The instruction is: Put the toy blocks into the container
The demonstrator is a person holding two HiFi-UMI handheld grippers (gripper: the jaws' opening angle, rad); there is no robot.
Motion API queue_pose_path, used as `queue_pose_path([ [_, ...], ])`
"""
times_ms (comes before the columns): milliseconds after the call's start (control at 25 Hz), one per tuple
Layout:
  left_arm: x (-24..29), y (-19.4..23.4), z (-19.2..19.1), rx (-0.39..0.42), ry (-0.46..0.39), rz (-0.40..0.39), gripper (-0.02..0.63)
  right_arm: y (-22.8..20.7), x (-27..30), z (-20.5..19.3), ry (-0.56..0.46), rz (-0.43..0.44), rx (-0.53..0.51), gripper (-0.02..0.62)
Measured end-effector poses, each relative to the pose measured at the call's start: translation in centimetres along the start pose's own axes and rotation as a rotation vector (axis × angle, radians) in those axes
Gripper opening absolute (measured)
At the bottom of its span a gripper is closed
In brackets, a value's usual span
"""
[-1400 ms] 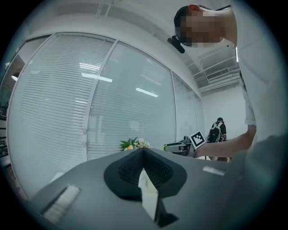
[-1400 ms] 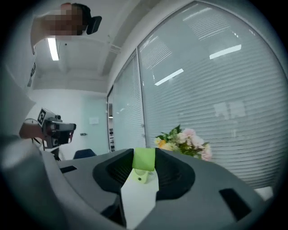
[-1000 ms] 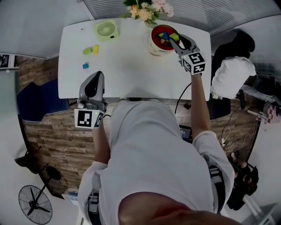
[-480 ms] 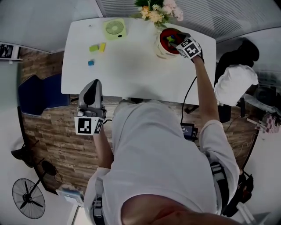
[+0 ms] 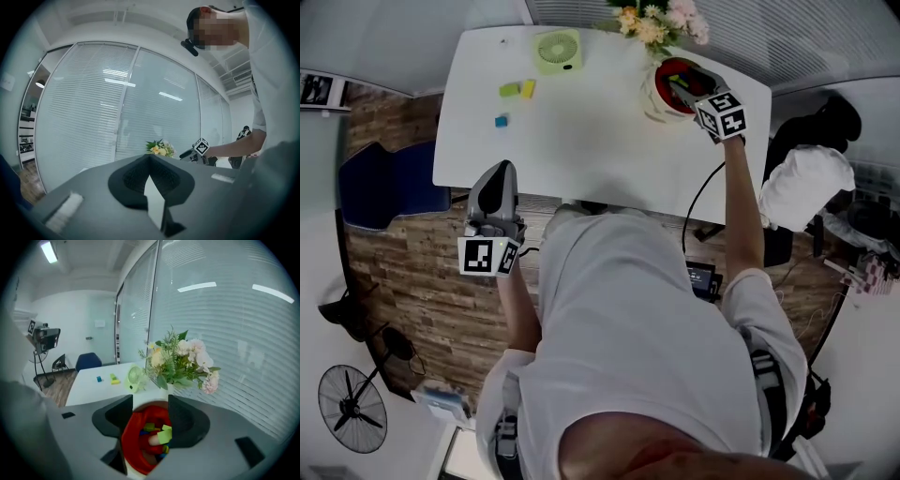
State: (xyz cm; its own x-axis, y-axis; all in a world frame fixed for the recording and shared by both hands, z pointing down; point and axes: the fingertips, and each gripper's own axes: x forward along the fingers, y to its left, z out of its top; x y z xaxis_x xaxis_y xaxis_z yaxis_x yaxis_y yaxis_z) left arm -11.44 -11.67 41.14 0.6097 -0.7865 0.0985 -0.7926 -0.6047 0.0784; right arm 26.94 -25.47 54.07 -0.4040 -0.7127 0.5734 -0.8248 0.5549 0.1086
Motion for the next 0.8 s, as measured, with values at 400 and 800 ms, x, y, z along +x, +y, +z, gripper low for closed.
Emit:
queue_pose_path([
  [400,0.1,1.4,-0.3,-0.009,-0.009,0.009,-0.002,6.3,-3.0,5.5,-0.323,0.08,0.181,0.041],
  [800,1.5,5.5,-4.1,0.042,0.025,0.097,-0.001,13.1,-7.4,9.7,-0.488,0.155,0.2,0.002],
])
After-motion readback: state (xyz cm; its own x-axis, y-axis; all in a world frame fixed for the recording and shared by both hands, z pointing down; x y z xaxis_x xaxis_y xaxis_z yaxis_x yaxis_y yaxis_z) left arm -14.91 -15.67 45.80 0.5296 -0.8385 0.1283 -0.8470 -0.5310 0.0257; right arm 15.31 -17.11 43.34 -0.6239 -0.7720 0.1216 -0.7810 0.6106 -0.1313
